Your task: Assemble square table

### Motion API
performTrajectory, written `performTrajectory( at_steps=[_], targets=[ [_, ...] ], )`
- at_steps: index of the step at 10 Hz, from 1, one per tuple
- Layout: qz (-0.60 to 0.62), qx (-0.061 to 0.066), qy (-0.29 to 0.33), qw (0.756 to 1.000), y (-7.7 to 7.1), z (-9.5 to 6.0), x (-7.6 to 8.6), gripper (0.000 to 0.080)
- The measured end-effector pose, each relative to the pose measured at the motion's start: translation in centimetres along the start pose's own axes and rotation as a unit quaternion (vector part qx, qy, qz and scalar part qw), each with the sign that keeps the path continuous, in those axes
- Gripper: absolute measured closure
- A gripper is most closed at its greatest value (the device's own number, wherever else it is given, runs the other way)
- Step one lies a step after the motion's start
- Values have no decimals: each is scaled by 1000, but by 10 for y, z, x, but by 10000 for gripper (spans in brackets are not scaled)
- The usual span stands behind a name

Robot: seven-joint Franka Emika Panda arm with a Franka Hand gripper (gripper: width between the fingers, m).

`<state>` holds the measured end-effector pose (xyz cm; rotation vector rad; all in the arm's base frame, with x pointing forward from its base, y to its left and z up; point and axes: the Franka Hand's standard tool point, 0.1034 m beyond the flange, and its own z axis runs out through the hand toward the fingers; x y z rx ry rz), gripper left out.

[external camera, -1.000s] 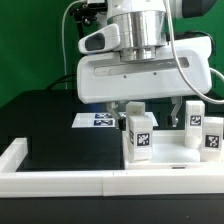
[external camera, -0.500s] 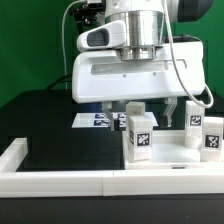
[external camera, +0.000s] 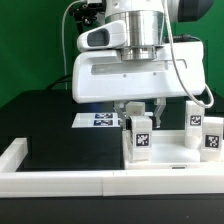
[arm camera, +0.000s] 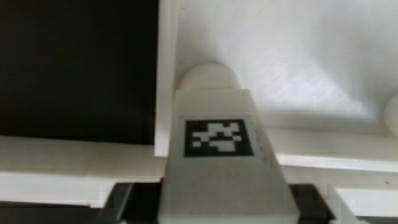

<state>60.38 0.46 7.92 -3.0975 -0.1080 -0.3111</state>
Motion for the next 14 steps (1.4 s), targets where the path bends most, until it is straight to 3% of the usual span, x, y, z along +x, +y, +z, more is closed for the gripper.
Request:
performTrajectory(
  at_steps=[4, 6, 10, 13, 14],
  targets=[
    [109, 3, 2, 994, 0, 0, 0, 509],
    [251, 5, 7, 968, 3, 0, 0, 509],
    [470, -1, 13, 883, 2, -1, -2, 508],
    [606, -5, 12, 796, 0, -1, -3, 505],
    [620, -3, 10, 785, 0, -1, -3, 505]
  ],
)
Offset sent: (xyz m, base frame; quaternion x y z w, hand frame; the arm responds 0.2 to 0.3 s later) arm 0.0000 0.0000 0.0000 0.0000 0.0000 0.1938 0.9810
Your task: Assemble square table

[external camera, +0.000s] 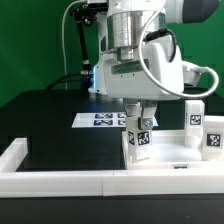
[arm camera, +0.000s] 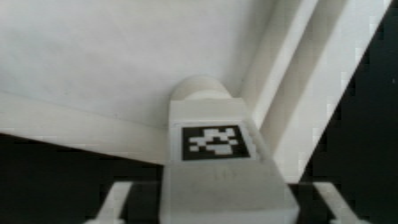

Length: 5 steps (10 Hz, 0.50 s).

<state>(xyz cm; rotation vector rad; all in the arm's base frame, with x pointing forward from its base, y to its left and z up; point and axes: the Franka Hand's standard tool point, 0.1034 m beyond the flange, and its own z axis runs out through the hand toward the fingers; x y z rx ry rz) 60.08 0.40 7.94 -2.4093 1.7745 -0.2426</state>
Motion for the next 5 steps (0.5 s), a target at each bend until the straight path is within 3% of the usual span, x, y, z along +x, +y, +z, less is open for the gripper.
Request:
performTrajectory(
  at_steps=[2, 3, 4, 5],
  targets=[
    [-6, 0, -1, 1000, 0, 1, -1, 478],
    [-32, 0, -1, 999, 0, 1, -1, 303],
    [-71, 0, -1, 997, 1, 1, 0, 303],
    [-129, -1, -1, 992, 2, 1, 0, 183]
  ],
)
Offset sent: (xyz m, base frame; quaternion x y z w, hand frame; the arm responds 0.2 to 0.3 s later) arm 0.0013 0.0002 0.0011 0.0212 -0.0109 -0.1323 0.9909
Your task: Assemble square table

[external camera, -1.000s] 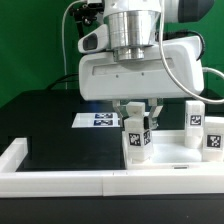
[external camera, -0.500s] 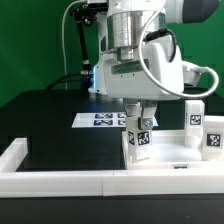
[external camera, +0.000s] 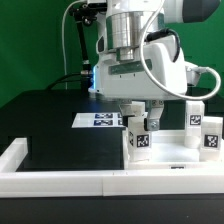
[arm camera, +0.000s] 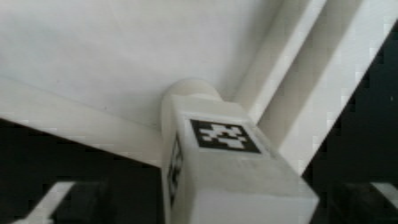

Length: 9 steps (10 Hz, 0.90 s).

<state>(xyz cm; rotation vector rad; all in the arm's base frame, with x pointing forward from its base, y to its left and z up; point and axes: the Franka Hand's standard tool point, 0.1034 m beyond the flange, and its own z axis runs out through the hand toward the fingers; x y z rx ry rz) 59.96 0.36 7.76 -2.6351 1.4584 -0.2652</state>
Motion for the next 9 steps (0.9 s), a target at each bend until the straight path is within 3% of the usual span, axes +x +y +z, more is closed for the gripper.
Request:
performTrajectory(
  at_steps=[2, 5, 9],
  targets=[
    [-120, -2, -1, 993, 3, 1, 2, 158],
    [-271, -6, -5, 962, 3, 3, 0, 150],
    [-417, -19, -22, 908, 0, 2, -3, 150]
  ],
)
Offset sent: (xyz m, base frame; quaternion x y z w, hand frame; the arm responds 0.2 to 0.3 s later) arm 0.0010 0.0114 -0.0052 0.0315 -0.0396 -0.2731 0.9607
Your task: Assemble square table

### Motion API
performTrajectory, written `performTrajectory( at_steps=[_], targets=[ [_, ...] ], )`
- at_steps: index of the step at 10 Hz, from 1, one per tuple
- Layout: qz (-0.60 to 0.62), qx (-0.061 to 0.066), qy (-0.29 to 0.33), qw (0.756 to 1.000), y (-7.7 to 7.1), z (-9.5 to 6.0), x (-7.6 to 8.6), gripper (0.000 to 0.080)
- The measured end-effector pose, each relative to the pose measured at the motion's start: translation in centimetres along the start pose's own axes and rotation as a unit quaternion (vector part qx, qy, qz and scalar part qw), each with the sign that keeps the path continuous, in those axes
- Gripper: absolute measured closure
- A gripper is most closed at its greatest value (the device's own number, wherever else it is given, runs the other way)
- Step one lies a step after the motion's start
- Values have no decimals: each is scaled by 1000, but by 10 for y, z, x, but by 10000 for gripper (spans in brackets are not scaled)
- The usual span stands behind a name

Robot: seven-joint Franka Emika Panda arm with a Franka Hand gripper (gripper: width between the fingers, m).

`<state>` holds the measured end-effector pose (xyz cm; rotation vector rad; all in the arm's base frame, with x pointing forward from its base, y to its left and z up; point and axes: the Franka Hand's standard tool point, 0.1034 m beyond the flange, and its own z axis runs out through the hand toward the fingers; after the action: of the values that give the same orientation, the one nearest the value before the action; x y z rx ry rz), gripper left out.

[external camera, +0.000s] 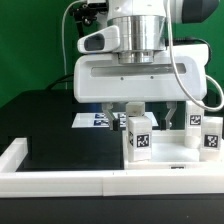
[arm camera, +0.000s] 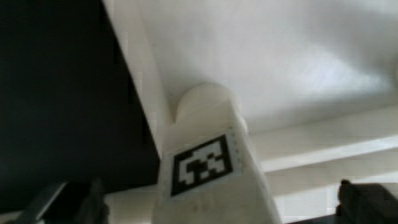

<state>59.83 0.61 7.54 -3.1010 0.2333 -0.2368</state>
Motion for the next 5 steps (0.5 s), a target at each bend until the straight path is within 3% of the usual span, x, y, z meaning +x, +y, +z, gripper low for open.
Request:
performTrajectory(
  at_steps=[2, 5],
  targets=[
    [-64, -7, 0, 998, -1, 0, 1, 150],
    [-106, -7, 1, 994, 0, -2, 2, 150]
  ],
)
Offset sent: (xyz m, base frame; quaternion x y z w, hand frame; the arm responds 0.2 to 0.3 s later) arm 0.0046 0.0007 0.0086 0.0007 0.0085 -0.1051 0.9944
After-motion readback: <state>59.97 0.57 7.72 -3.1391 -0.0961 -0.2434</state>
